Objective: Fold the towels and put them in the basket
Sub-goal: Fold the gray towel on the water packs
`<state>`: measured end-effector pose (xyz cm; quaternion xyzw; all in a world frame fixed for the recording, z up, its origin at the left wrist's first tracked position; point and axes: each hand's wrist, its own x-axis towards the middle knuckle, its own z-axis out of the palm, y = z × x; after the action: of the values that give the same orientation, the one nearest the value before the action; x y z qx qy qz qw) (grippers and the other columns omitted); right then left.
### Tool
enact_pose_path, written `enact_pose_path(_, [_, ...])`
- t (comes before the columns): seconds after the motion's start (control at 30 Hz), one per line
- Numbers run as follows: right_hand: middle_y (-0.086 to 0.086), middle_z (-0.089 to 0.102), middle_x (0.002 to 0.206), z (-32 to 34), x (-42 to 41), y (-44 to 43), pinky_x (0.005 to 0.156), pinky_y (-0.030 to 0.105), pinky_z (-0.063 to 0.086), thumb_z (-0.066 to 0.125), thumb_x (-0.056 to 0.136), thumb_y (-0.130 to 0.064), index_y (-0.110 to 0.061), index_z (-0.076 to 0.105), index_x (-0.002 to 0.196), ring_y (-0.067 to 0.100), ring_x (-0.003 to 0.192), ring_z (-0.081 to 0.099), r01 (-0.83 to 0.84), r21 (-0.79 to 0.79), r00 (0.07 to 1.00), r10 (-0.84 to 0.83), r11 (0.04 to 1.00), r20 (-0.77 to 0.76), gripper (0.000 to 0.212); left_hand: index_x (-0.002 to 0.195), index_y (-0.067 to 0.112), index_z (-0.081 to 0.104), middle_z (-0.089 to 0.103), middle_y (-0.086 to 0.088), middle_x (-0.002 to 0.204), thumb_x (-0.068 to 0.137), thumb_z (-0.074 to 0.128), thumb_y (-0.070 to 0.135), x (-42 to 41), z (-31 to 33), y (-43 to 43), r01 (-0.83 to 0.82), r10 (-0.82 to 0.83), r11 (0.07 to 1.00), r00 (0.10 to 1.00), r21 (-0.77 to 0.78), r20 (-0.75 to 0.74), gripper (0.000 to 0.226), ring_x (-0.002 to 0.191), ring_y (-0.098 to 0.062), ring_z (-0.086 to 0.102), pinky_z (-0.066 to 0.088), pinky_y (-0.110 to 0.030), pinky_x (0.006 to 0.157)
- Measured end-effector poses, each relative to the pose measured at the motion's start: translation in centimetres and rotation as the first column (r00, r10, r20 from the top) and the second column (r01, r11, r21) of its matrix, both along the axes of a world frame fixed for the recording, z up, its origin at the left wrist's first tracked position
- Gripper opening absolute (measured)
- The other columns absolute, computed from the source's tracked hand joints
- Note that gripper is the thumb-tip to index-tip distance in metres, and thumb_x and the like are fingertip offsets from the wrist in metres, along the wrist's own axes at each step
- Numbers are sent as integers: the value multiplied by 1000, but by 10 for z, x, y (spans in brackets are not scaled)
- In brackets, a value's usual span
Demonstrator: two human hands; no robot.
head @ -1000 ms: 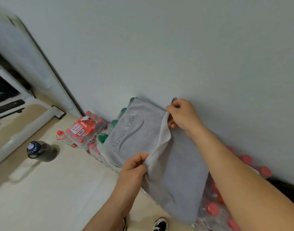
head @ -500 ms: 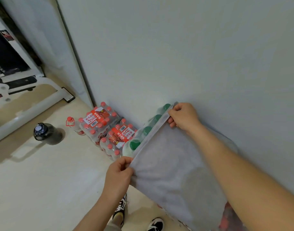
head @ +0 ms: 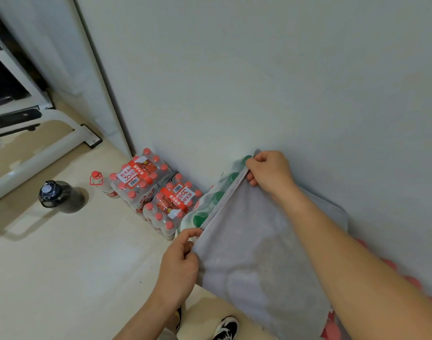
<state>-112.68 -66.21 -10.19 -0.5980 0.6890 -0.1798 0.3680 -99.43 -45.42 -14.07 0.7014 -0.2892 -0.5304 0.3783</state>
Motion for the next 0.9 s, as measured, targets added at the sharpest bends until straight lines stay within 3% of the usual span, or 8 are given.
enact_pose_path(0.17, [8, 68, 58, -14, 5, 7, 67, 42, 58, 52, 73, -28, -4, 62, 61, 28, 61, 67, -47, 4, 991, 47, 999, -122, 28, 95, 30, 64, 67, -4, 76, 80, 31, -14, 0, 3, 0, -16, 19, 999, 997, 45, -73, 56, 59, -5, 53, 38, -16, 48])
enact_pose_path(0.3, [16, 67, 67, -17, 7, 10, 63, 42, 54, 47, 75, -27, 2, 60, 67, 34, 67, 63, -62, -36, 983, 55, 997, -176, 32, 88, 6, 71, 71, -11, 80, 80, 33, -15, 10, -4, -3, 32, 10, 987, 967, 160, -254, 44, 68, -18, 59, 44, -23, 56])
enact_pose_path(0.4, [15, 67, 69, -17, 7, 10, 67, 42, 54, 48, 82, -25, 1, 60, 70, 34, 69, 64, -68, -41, 985, 60, 997, -162, 31, 77, 11, 70, 69, -1, 73, 75, 39, -11, 21, -11, -4, 109, -107, 977, 994, 181, -21, 38, 67, -16, 58, 45, -24, 59])
enact_pose_path(0.53, [-2, 67, 79, -10, -4, 15, 78, 34, 52, 55, 86, -20, -17, 66, 87, 22, 78, 64, -42, -81, 996, 35, 996, -77, 11, 79, 34, 60, 61, 17, 82, 86, 49, 2, 29, 3, -17, 146, -147, 989, 886, 35, 439, 34, 78, -1, 54, 39, -16, 61])
enact_pose_path(0.6, [-3, 64, 84, -6, -25, 26, 78, 29, 48, 57, 84, -13, -17, 65, 99, 18, 80, 60, -11, -147, 989, -10, 989, -144, 17, 88, 32, 64, 59, 16, 89, 89, 51, 6, 22, 13, -41, 212, -116, 968, 853, -135, 509, 29, 80, -1, 52, 38, -14, 66])
enact_pose_path(0.7, [10, 66, 101, -6, -70, 46, 90, 38, 47, 61, 80, -9, -10, 64, 110, 29, 96, 60, 78, -195, 964, -124, 978, -236, 30, 110, 20, 67, 59, 2, 101, 92, 50, 16, 1, 17, -91, 390, -148, 882, 761, -263, 631, 25, 91, -14, 54, 44, -27, 74])
enact_pose_path(0.8, [19, 61, 119, -8, -113, 66, 97, 41, 41, 61, 81, -13, -9, 59, 121, 37, 112, 54, 203, -128, 888, -237, 971, -393, 41, 119, 10, 60, 58, -14, 114, 94, 46, 21, -17, 10, -150, 490, -237, 852, 674, -183, 700, 31, 105, -32, 52, 44, -39, 84])
enact_pose_path(0.9, [18, 55, 130, -13, -144, 78, 103, 42, 37, 58, 84, -20, -14, 52, 131, 37, 120, 48, 274, -70, 860, -277, 959, -428, 48, 105, 10, 60, 61, -15, 102, 94, 44, 25, -27, 0, -196, 531, -357, 845, 641, -58, 679, 24, 97, -36, 57, 44, -39, 74])
